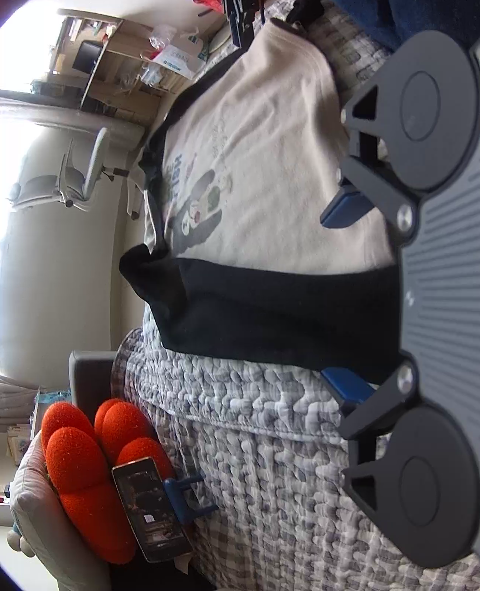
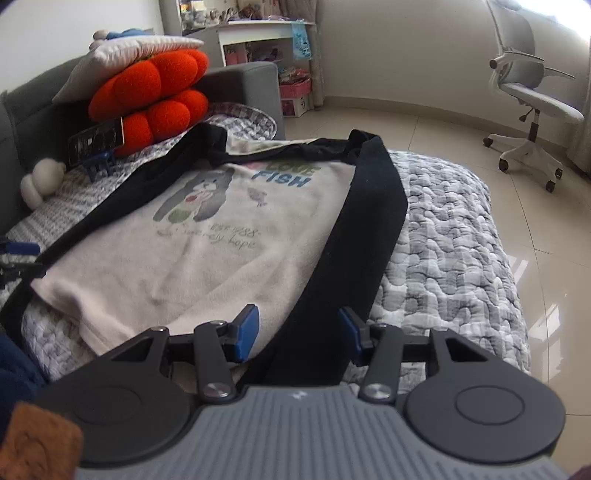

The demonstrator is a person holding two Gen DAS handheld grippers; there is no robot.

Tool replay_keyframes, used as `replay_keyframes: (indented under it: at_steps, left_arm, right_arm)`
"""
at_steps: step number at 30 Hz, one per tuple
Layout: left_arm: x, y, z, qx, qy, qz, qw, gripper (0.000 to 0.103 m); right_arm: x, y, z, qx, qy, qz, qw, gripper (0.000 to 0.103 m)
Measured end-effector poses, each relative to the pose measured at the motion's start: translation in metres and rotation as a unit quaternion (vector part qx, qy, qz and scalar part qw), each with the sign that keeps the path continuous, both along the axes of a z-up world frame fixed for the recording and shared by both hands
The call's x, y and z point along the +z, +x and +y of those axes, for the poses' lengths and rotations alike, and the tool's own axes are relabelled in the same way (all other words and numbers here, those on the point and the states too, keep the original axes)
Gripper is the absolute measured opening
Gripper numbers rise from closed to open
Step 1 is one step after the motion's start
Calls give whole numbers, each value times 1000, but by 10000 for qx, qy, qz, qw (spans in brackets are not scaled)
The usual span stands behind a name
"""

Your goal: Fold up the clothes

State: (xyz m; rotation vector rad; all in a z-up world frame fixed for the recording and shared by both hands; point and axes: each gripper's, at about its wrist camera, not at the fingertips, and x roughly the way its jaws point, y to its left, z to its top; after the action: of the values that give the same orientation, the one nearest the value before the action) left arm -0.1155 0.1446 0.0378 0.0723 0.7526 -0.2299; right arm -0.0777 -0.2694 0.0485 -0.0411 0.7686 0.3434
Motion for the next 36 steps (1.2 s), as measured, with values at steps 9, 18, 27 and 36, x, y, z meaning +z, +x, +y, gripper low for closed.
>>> replay_keyframes:
  at_steps: [9,18,27,36]
  left_arm:
    - [15,3,21,-44,31,161,9999,5]
    - [42,19,61,447,156,-6,9989,5]
    - [71,83,107,1791,1177,-482,9756,5]
    - [56,83,105,2164,186,-315,9756,33]
  right_arm:
    - [26,-2,-14,-134,-376,-202,9990,0]
    - [32,4,-30,-198,-361,-111,9991,16]
    - [4,2,11,179,61,120,9997,60]
    - [9,8,-4,-178,-254,99,9995,4]
